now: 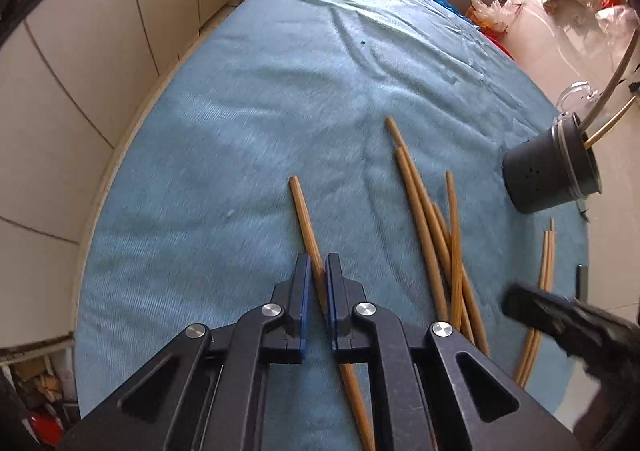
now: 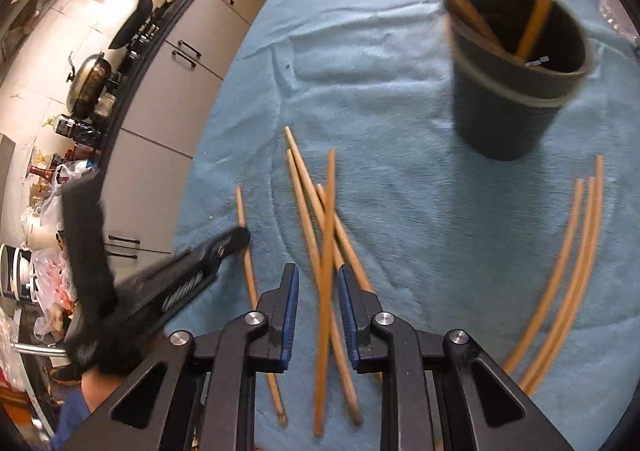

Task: Organize utensils
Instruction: 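Grasp another wooden chopstick with the left tool while the right grasps one too, then lift both chopsticks upright and carry them over the black cup, then lower both held chopsticks into the black cup, then open both tools and move them back toward the loose chopsticks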

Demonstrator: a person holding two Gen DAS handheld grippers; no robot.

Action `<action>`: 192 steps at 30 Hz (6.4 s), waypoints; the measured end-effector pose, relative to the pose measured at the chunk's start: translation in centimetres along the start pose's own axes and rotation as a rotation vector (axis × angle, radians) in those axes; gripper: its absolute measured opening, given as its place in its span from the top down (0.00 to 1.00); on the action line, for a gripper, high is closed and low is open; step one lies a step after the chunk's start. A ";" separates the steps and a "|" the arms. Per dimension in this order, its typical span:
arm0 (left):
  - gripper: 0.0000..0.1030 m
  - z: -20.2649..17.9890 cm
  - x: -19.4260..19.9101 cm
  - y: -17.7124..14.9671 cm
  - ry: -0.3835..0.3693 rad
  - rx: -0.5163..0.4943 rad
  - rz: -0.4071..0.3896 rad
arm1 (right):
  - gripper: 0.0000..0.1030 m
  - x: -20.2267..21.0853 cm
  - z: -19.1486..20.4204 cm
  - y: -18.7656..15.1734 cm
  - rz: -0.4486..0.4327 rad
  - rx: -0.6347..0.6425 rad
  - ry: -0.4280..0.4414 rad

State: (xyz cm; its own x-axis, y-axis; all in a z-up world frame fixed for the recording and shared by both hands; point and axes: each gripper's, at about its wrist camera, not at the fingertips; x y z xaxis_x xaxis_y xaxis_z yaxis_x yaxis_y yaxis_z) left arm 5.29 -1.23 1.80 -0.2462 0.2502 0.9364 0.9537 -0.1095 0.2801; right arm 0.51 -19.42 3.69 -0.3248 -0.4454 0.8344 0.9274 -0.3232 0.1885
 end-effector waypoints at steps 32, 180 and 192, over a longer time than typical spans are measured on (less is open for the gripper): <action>1.00 0.2 6.8 -0.7 -0.076 -0.058 -0.210 | 0.92 1.4 3.8 0.2 -0.173 0.152 -0.064; 0.48 -16.7 20.3 3.6 -0.160 -0.212 -0.669 | 0.23 26.9 -7.0 0.3 -0.846 0.072 -0.287; 0.25 -4.2 12.2 -9.6 -0.091 0.001 -0.411 | 0.30 19.5 -13.1 -11.4 -0.503 -0.172 -0.270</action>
State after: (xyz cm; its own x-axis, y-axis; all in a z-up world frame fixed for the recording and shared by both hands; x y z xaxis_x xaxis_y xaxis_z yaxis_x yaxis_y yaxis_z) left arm -7.57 -1.13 11.46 -0.5904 0.3565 0.7241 0.7793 0.0184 0.6264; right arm -18.85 -35.33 10.98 -0.6370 0.0183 0.7706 0.6210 -0.5801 0.5271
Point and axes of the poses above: each gripper's, at about its wrist camera, not at the fingertips, and x roughly against the way its jaws point, z to its left, y to its top, and after that the axes turned 2 degrees about y, right-handed
